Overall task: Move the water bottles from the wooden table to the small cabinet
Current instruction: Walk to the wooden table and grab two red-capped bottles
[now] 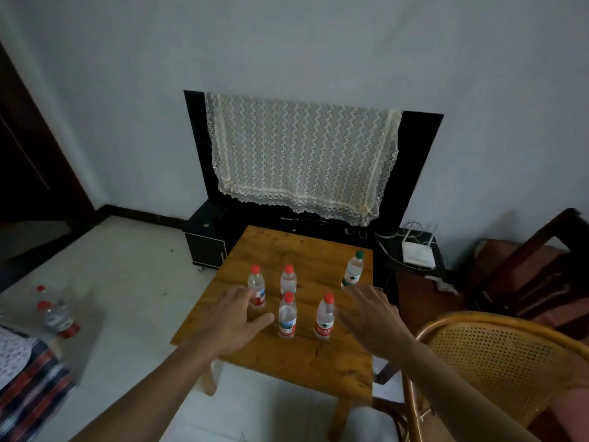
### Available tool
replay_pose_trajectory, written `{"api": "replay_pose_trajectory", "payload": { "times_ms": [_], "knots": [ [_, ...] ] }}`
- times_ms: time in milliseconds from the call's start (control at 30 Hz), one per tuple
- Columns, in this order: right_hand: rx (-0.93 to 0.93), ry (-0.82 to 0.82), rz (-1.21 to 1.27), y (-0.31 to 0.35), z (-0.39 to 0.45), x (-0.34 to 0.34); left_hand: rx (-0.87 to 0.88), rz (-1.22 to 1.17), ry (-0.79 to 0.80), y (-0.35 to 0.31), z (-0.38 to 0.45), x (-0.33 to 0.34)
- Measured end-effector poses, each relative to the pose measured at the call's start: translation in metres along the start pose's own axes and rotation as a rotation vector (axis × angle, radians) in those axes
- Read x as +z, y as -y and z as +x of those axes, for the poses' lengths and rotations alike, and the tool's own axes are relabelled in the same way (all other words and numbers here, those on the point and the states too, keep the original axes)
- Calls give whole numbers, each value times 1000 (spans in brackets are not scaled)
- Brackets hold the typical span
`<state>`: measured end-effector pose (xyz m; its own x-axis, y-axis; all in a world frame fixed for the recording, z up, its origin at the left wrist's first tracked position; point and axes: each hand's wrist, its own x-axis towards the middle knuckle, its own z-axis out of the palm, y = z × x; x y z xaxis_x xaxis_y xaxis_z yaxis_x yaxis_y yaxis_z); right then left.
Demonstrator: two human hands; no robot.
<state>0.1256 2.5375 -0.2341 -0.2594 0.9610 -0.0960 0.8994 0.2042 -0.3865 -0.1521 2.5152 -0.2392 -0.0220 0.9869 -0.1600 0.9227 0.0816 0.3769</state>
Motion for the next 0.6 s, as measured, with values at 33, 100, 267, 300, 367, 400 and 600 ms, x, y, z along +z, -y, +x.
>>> {"api": "replay_pose_trajectory", "payload": {
  "times_ms": [33, 100, 267, 300, 367, 400, 600],
  "knots": [
    [3, 12, 9, -7, 18, 1, -19, 4, 4, 0, 16, 1],
    [19, 35, 8, -20, 53, 3, -52, 10, 9, -3, 46, 1],
    [22, 91, -3, -40, 124, 9, -96, -27, -5, -2, 104, 7],
    [29, 97, -2, -43, 132, 11, -106, -50, -3, -1, 112, 9],
    [45, 108, 18, -46, 145, 16, -104, -88, 14, 2, 122, 14],
    [51, 110, 28, -45, 149, 17, -97, -106, 24, 3, 127, 16],
    [66, 106, 24, -37, 161, 35, -58, -156, 36, 16, 150, 24]
  ]
}}
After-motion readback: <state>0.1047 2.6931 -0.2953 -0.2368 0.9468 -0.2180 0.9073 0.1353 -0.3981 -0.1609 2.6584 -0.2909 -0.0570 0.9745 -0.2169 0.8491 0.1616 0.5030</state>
